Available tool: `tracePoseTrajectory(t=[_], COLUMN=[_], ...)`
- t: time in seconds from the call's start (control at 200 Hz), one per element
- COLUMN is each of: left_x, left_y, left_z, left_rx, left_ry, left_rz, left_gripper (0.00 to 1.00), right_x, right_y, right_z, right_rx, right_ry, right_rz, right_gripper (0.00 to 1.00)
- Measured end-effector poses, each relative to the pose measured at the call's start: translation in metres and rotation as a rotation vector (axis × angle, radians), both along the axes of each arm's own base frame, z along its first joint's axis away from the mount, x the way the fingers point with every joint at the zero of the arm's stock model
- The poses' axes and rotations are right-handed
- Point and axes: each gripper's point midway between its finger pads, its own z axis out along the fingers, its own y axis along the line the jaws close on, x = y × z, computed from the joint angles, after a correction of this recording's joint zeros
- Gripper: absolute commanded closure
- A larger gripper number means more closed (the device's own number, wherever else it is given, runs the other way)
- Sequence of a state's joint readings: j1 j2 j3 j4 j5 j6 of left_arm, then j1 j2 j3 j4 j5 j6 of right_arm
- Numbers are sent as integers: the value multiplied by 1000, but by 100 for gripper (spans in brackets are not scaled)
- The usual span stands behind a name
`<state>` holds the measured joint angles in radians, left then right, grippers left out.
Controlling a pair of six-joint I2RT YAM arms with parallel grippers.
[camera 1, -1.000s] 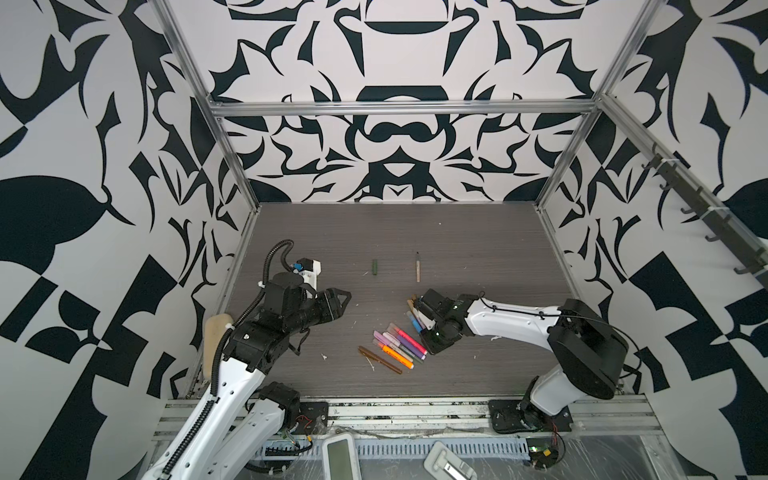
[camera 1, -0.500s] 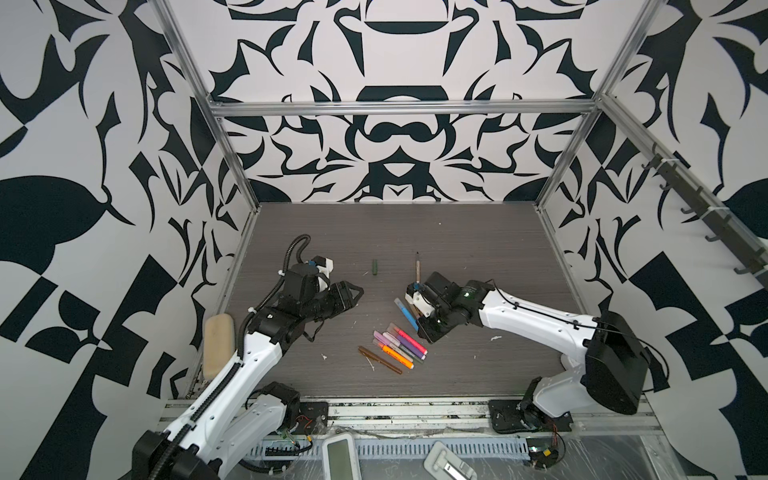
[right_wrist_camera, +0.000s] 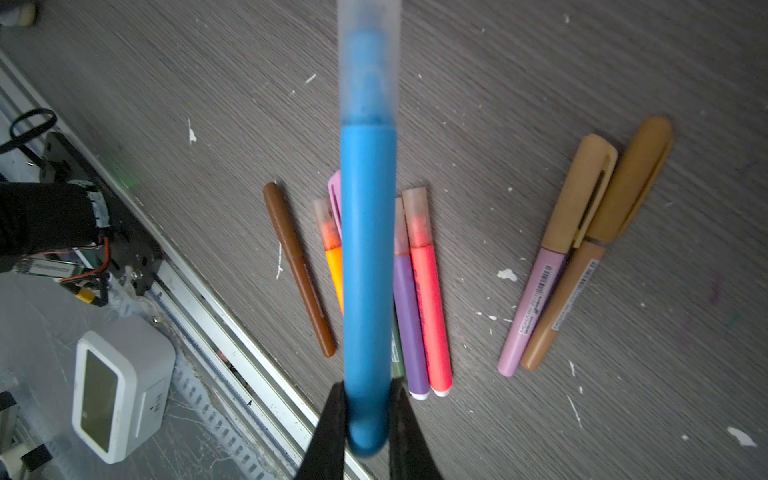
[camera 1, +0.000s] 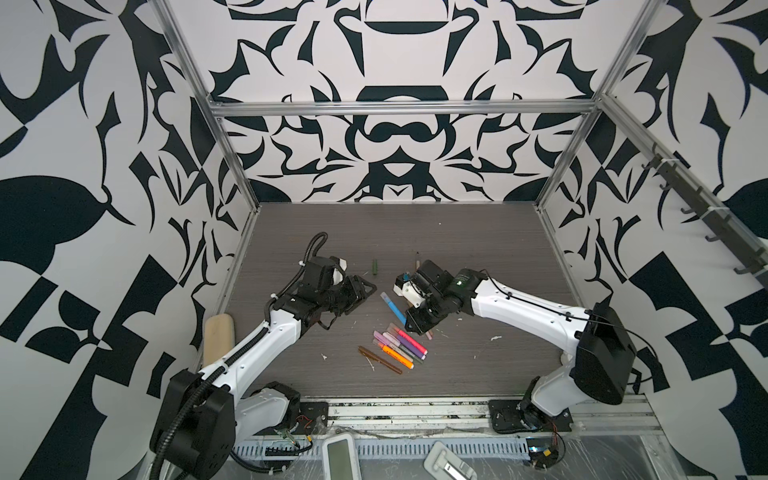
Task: Open the pen caps
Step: 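Lift the blue marker with the right gripper while the left grasps its clear cap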
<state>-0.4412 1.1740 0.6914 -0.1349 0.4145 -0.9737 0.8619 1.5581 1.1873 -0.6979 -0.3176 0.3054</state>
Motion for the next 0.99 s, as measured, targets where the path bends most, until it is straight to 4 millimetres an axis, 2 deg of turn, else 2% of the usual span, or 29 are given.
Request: tracePoseTrajectory(t=[0.19,0.425,0.52,0.63,0.735,0.77,0.81,0.865,0.995], left_x=[4,11,13,13,15,16,17,18,16], left_y=[-10,-21,-24,-27,-32,-34,-37,-40,-47], left_z=[-7,-6,-9,-12,-10,-8,-4,0,4], left_rx=[-3,-18,-20,-22,-31,-41,-55,-57,-65], left_ry=[26,29,40,52,55,58,55,41,31], left_rz=[-18,-34,-36,-49,-65,-68,-75,-88,-111], left_gripper=[47,51,65,72,93,100,100,100,100], right_x=[5,3,2,1,1,1,1,2,3], right_y=[13,16,17,18,18,17,17,17,18], right_z=[11,13,13,13,14,14,14,14,15], right_rx=[46,61,66,70,73,72,70,69,74], right_ry=[-3,15,21,29,33,36,35,33,28], right_rz=[5,9,10,8,3,0,-3,-6,-11], right_gripper=[93,93,93,94,93,90,79,69,65])
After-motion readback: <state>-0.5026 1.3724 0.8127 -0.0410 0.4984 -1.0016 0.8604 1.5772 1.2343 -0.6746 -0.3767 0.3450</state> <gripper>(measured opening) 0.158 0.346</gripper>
